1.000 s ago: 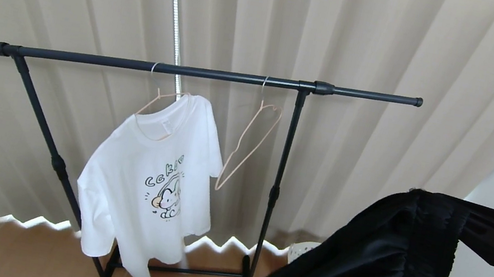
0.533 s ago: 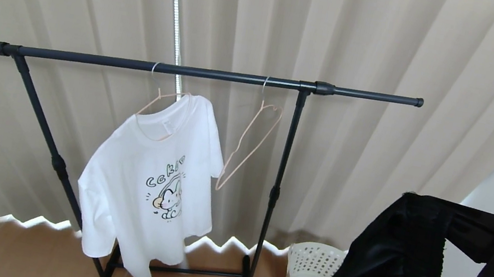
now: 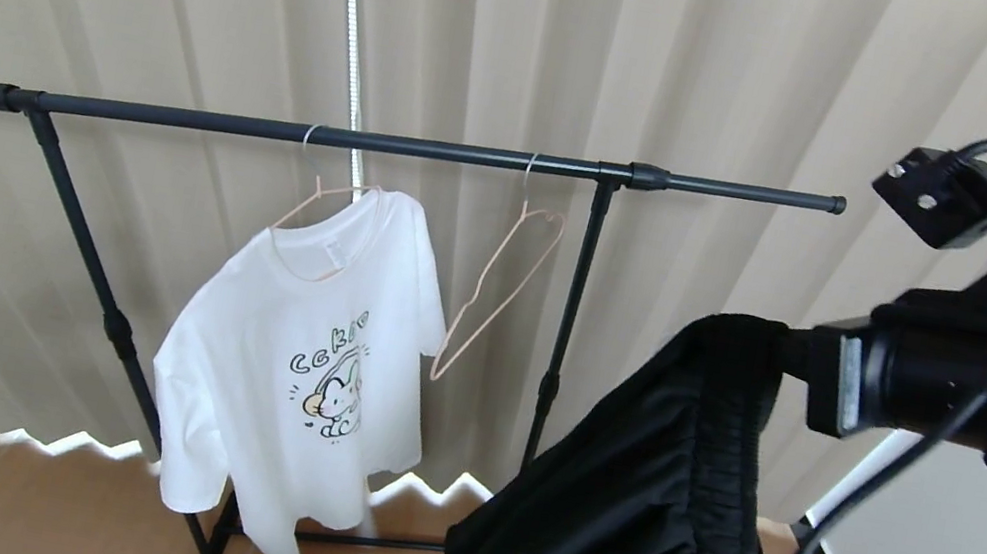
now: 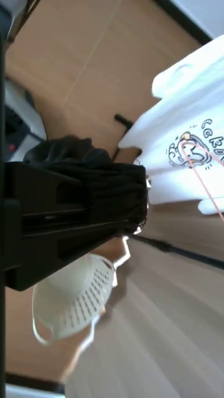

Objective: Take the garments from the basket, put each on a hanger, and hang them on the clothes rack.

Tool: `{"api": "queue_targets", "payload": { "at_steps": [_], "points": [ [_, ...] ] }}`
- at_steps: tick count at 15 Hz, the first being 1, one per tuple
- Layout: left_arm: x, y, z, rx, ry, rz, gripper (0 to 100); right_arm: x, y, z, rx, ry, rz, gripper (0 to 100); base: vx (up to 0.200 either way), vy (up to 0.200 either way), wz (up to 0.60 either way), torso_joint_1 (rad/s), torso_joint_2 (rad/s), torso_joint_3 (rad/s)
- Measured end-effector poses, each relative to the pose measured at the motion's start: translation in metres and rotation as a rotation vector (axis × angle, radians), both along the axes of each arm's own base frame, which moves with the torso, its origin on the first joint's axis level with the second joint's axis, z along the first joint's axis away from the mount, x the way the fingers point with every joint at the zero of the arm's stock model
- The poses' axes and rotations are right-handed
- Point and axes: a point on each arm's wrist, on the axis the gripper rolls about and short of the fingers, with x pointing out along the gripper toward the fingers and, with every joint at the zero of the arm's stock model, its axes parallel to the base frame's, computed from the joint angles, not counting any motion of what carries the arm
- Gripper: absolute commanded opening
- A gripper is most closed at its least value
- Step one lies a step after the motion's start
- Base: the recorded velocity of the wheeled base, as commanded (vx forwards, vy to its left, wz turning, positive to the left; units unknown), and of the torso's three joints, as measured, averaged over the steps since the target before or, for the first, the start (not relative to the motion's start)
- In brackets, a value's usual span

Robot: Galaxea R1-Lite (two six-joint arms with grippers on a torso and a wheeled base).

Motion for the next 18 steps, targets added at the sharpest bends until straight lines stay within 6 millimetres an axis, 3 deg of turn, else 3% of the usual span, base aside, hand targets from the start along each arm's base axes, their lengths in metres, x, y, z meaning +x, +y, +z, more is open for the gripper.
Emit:
{"api": "queue_targets", "payload": {
  "at_steps": [2, 4, 7, 10, 13, 18],
  "points": [
    [0.05, -0.016, 0.036, -0.061, 0.059, -0.042, 100, 0.023, 0.023, 0.003, 0.115, 0.081, -0.074, 0, 0.0, 0.0, 0.0, 0.0, 0.0, 0.0],
    [0.093, -0.054, 0.055, -0.109, 0.112, -0.143, 100, 0.038, 0.043, -0.003, 0.134, 0.112, -0.125, 0, 0.0, 0.0, 0.0, 0.0, 0.0, 0.0],
    [0.131, -0.119, 0.054, -0.153, 0.208, -0.253, 100, 0.056, 0.062, -0.013, 0.116, 0.075, -0.267, 0, 0.0, 0.0, 0.0, 0.0, 0.0, 0.0],
    [0.15, -0.17, 0.044, -0.22, 0.284, -0.299, 100, 0.061, 0.079, -0.02, 0.099, 0.05, -0.338, 0, 0.0, 0.0, 0.0, 0.0, 0.0, 0.0],
    [0.161, -0.207, 0.034, -0.271, 0.339, -0.318, 100, 0.064, 0.088, -0.023, 0.107, 0.037, -0.376, 0, 0.0, 0.0, 0.0, 0.0, 0.0, 0.0],
    [0.168, -0.24, 0.022, -0.311, 0.355, -0.353, 100, 0.069, 0.094, -0.025, 0.112, 0.035, -0.391, 0, 0.0, 0.0, 0.0, 0.0, 0.0, 0.0]
  ]
}}
